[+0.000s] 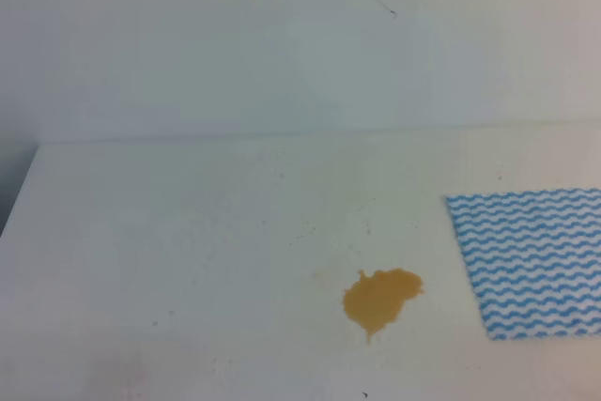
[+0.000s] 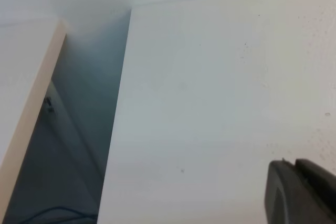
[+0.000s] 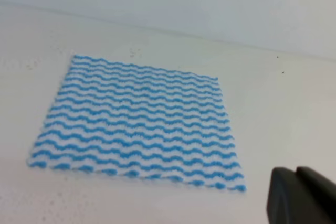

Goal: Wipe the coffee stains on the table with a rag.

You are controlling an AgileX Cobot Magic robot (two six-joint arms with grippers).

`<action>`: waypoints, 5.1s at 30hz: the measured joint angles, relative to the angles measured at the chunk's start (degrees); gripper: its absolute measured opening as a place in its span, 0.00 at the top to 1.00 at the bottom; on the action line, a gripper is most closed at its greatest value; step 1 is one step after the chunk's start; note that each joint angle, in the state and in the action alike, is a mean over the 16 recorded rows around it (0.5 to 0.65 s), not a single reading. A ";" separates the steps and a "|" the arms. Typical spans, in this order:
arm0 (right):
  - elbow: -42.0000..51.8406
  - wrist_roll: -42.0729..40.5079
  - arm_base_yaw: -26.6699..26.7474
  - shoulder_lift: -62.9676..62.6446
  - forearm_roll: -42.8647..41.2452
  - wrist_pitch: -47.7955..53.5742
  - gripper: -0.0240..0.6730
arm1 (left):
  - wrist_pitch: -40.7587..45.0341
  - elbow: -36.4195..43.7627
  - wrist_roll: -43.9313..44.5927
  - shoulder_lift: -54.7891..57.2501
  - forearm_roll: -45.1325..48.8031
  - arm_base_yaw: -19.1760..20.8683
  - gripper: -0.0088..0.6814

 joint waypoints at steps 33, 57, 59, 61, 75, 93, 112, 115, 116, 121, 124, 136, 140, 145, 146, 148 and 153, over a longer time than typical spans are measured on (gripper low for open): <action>-0.09 7.04 0.01 0.21 2.19 -29.54 0.97 | 0.00 0.00 -0.15 0.00 0.00 0.00 0.99; -33.61 7.84 0.01 20.54 4.54 7.57 0.97 | -0.49 1.08 -0.06 -0.85 -0.02 -0.01 0.99; -37.07 6.85 0.01 25.65 4.64 10.41 0.97 | -0.38 0.84 -0.06 -0.76 -0.02 0.00 0.99; -40.15 5.78 0.01 30.94 4.85 12.34 0.97 | -0.44 0.96 -0.06 -0.85 -0.02 -0.01 0.99; -50.17 -5.34 0.00 67.10 13.09 7.05 0.97 | -0.55 1.20 -0.02 -0.95 -0.03 -0.01 0.99; -64.04 -11.96 4.03 101.89 14.43 7.65 0.89 | -0.22 0.48 0.02 -0.38 -0.01 0.00 0.99; -71.37 -11.05 6.87 115.11 14.84 8.08 0.56 | -0.22 0.48 0.02 -0.38 -0.01 0.00 0.99; -71.64 -10.59 6.88 116.11 15.01 8.41 0.64 | -0.33 0.72 0.00 -0.57 -0.02 0.00 0.99; -71.72 -10.44 6.88 116.41 15.10 8.61 0.66 | -0.33 0.72 -0.01 -0.57 -0.02 0.00 0.99; -72.12 -10.22 6.93 117.58 15.78 8.94 0.80 | -0.33 0.72 -0.04 -0.57 -0.02 0.00 0.99; -72.32 -10.32 7.07 118.16 16.24 9.06 0.88 | -0.27 0.60 -0.05 -0.47 -0.01 0.00 0.99; -74.48 -11.36 10.20 119.08 20.51 11.30 0.97 | 0.00 0.00 -0.06 0.00 0.00 0.00 0.99; -76.06 -12.49 13.16 119.25 22.80 12.82 0.97 | 0.00 0.00 -0.06 0.00 0.00 0.00 0.99; -78.00 -13.96 18.38 119.45 25.24 13.40 0.97 | 0.00 0.00 -0.06 0.00 0.00 0.00 0.99; -78.30 -14.29 19.53 119.51 25.67 13.36 0.97 | 0.00 0.00 -0.06 0.00 0.00 0.00 0.99; -78.74 -14.88 21.86 119.64 26.52 12.73 0.97 | 0.00 0.00 -0.06 0.00 0.00 0.00 0.99; -79.17 -15.60 27.47 119.82 28.78 10.95 0.97 | -0.11 0.24 -0.06 -0.19 -0.01 0.00 0.99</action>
